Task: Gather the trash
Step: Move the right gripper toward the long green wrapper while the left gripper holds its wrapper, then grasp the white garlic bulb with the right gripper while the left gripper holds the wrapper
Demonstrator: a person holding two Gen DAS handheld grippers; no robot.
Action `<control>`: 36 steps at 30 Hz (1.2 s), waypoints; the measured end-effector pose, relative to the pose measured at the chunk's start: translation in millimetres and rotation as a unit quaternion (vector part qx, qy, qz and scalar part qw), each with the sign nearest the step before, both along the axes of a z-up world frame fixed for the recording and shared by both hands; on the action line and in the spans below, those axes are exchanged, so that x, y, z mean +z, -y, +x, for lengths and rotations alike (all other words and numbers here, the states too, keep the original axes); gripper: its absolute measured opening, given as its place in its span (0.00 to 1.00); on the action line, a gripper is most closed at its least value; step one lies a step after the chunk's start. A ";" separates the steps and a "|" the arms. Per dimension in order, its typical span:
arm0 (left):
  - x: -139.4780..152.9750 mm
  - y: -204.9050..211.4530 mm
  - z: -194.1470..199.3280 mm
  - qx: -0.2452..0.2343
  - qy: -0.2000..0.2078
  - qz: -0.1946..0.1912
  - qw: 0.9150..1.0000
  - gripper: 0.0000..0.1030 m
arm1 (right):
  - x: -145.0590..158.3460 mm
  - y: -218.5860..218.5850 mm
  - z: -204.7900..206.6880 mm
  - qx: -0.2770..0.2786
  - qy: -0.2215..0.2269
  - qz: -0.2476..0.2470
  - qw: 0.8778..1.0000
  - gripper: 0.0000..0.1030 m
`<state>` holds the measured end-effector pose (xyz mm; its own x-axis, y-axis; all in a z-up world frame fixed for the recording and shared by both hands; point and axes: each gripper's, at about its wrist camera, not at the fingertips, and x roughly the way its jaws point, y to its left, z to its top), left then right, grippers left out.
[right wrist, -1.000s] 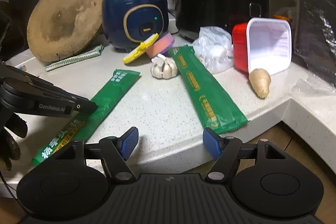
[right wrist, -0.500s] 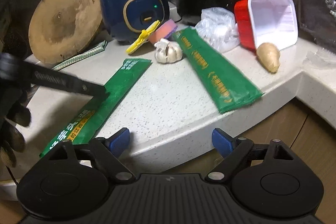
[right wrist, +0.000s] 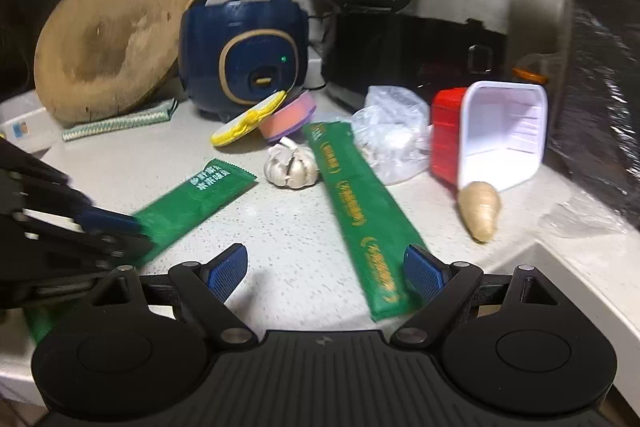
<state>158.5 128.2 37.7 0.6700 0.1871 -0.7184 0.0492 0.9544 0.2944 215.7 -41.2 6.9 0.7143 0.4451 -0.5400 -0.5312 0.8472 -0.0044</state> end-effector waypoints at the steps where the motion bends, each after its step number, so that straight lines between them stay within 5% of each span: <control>1: 0.5 -6.9 -2.0 0.011 0.000 -0.001 1.000 0.20 | -2.4 -4.5 2.3 0.001 -0.001 -0.003 1.000 0.84; 10: 14.6 -35.1 -13.4 0.027 0.013 -0.047 0.998 0.20 | -9.1 -25.7 30.8 -0.009 0.036 -0.028 0.999 0.84; 14: 15.0 -41.2 -9.1 0.005 0.016 -0.081 0.997 0.20 | -8.7 -16.3 48.8 0.011 -0.059 0.021 0.998 0.84; 19: 3.1 -41.2 5.3 0.001 0.001 -0.066 0.998 0.21 | -6.6 -10.5 35.8 0.065 -0.103 0.068 0.990 0.84; 30: -1.6 -38.5 11.4 -0.022 -0.015 -0.107 0.994 0.59 | -16.5 -13.6 29.4 0.073 -0.105 0.065 0.990 1.00; 36: 4.7 -37.1 7.5 -0.034 -0.003 -0.104 0.994 0.58 | -16.1 -14.8 28.1 0.088 -0.104 0.047 0.990 1.00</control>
<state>166.0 165.3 42.4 0.6710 -0.0114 -0.7413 0.1164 0.9891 0.0902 243.8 -26.4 -9.2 0.4996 0.6074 -0.6177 -0.6516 0.7333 0.1941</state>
